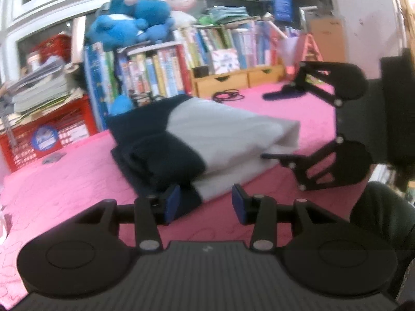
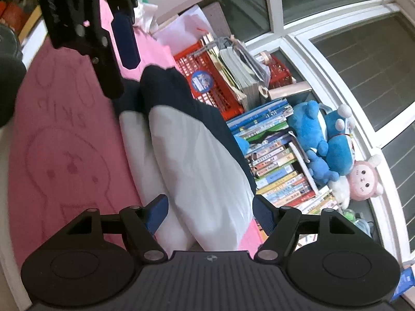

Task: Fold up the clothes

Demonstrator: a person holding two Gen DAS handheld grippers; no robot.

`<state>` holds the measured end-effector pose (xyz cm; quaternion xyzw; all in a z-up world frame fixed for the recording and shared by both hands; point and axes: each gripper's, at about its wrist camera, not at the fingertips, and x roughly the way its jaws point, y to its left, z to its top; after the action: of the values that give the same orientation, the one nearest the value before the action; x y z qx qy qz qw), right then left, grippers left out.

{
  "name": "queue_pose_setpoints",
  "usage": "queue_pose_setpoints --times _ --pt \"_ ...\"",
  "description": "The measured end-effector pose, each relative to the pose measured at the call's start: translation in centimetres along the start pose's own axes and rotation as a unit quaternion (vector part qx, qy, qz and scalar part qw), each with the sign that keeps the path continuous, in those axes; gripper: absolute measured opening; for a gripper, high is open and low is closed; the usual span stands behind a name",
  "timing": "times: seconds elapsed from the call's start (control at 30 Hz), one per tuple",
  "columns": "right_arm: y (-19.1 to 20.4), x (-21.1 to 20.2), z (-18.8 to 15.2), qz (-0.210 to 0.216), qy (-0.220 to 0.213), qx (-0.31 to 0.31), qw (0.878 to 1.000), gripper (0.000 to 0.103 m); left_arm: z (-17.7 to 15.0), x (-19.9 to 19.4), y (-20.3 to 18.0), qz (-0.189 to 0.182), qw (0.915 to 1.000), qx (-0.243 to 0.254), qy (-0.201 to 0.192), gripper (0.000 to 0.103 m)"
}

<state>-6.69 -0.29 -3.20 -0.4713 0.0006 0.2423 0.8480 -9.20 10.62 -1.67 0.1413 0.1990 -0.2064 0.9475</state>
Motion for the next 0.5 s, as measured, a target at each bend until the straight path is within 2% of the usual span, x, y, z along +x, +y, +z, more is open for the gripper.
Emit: queue_pose_setpoints --times 0.03,0.07,0.1,0.13,0.27,0.33,0.43,0.5 --pt "0.0 0.0 -0.2 -0.002 0.002 0.001 1.0 0.067 0.1 0.1 -0.4 -0.003 1.0 0.008 -0.001 0.042" --pt "-0.1 0.1 -0.5 -0.004 0.005 0.001 1.0 0.059 0.3 0.4 -0.9 -0.007 0.9998 0.02 -0.003 0.042" --pt "-0.1 0.1 -0.7 -0.005 0.007 0.002 1.0 0.035 0.5 0.6 -1.5 -0.011 0.9994 0.034 -0.005 0.042" --pt "-0.2 0.1 -1.0 -0.007 0.01 0.002 1.0 0.024 0.6 0.9 -2.1 -0.014 0.9986 0.051 -0.007 0.042" --pt "-1.8 0.3 -0.9 -0.001 0.01 0.024 1.0 0.024 1.1 3.0 -4.7 -0.025 0.9896 0.141 -0.009 0.042" --pt "-3.2 0.4 -0.5 0.006 0.007 0.042 0.999 0.024 1.4 4.7 -6.1 -0.024 0.9787 0.204 -0.006 0.042" --pt "-4.2 0.6 0.0 0.018 0.005 0.032 0.999 0.024 1.7 7.5 -7.9 -0.016 0.9557 0.294 0.006 0.042" --pt "-4.4 0.6 0.2 0.025 0.004 0.022 0.999 0.024 1.9 9.1 -8.3 -0.011 0.95 0.311 0.018 0.041"
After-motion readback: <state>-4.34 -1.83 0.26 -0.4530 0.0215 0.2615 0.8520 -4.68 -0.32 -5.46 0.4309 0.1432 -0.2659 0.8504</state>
